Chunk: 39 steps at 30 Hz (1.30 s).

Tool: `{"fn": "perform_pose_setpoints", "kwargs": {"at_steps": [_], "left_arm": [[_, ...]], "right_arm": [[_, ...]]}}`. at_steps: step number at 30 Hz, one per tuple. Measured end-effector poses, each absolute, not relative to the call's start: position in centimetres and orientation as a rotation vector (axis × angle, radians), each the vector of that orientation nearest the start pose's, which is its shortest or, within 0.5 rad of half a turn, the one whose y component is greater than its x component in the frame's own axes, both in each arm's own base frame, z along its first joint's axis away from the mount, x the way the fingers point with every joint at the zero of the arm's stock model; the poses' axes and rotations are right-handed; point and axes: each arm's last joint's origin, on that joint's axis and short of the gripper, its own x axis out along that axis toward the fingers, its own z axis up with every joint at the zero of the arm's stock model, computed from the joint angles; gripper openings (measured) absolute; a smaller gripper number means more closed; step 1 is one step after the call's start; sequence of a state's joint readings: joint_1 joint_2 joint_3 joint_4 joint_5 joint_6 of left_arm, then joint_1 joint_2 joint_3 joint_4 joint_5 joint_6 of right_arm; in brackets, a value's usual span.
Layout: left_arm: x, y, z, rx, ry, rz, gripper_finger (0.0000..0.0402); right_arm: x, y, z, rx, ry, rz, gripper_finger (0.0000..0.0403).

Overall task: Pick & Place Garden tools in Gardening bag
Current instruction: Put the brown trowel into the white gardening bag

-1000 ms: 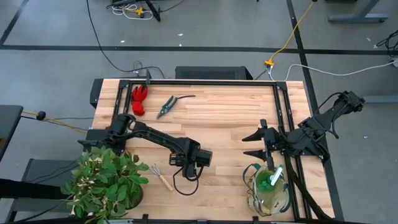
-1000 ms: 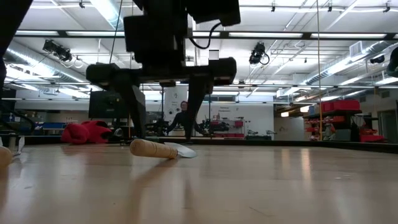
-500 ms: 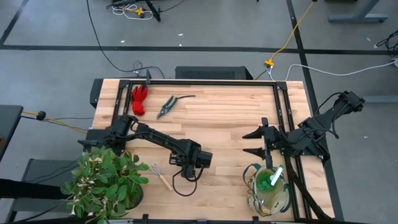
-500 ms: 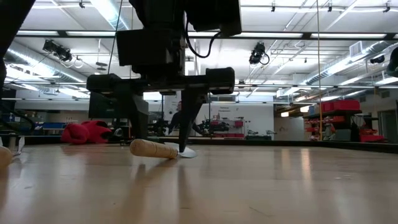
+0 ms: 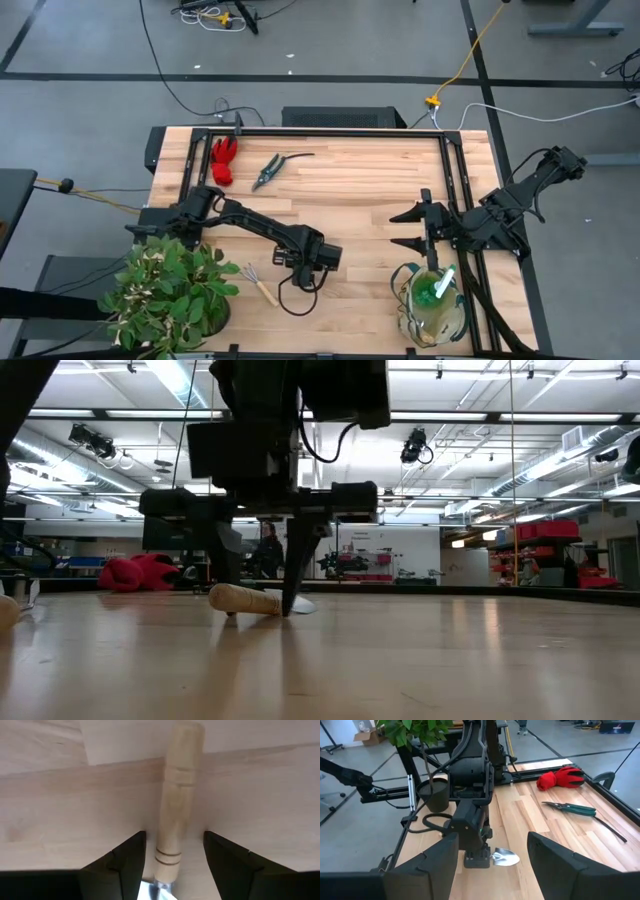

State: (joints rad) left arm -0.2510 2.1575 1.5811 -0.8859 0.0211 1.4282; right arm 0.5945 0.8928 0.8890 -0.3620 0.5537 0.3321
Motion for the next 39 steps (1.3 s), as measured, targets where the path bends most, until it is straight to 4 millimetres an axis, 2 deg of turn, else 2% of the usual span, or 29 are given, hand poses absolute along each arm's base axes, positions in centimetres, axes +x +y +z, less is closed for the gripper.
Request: {"fn": "perform_pose_setpoints", "kwargs": {"at_steps": [8,21,32,39], "left_arm": [[40.11,-10.33,14.38,1.312,1.065,-1.226,0.0196],[39.97,-10.29,14.28,1.308,1.079,-1.236,0.0127],[39.97,-10.27,14.26,1.288,1.095,-1.217,0.0084],[39.94,-10.26,14.22,1.286,1.098,-1.218,0.0078]], "right_arm": [[16.26,9.16,33.54,0.132,0.307,-0.011,0.024],[16.26,9.16,33.53,0.132,0.308,-0.01,0.024],[16.26,9.15,33.52,0.131,0.309,-0.011,0.024],[16.26,9.15,33.52,0.131,0.309,-0.01,0.024]]}}
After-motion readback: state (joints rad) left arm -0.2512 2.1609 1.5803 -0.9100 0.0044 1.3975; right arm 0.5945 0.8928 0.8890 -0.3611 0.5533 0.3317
